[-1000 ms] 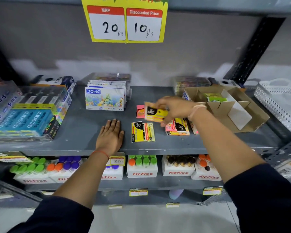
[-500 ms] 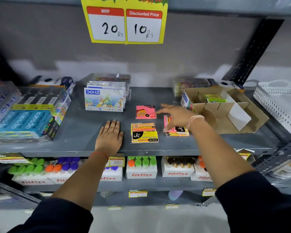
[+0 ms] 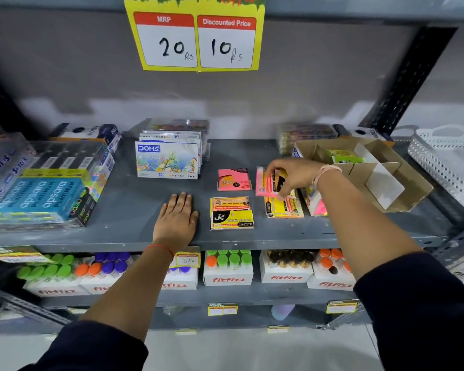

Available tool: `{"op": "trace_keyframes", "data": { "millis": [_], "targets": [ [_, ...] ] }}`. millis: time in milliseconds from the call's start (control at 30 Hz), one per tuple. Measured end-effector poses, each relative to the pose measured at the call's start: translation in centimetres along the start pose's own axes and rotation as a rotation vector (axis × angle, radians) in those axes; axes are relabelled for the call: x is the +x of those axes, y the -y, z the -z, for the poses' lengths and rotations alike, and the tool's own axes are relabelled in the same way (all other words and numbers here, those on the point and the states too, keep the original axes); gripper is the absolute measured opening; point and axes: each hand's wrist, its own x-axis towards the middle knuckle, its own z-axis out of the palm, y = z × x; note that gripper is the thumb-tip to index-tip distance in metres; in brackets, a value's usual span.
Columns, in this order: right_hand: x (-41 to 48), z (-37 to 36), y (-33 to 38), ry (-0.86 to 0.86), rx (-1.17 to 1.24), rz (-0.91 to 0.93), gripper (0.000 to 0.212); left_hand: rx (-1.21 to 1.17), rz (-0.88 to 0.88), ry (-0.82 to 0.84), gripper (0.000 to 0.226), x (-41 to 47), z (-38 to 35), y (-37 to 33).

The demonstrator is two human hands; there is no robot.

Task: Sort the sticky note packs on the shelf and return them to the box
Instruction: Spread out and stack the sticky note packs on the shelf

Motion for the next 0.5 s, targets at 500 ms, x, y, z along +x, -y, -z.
{"op": "trace_keyframes", "data": {
  "millis": [500],
  "targets": [
    [9.5,-3.6,3.2,-0.003,0.089,0.070,0.064,0.024,-0.006,-0.074,0.092,0.5,-0.8,0.5]
  ]
}}
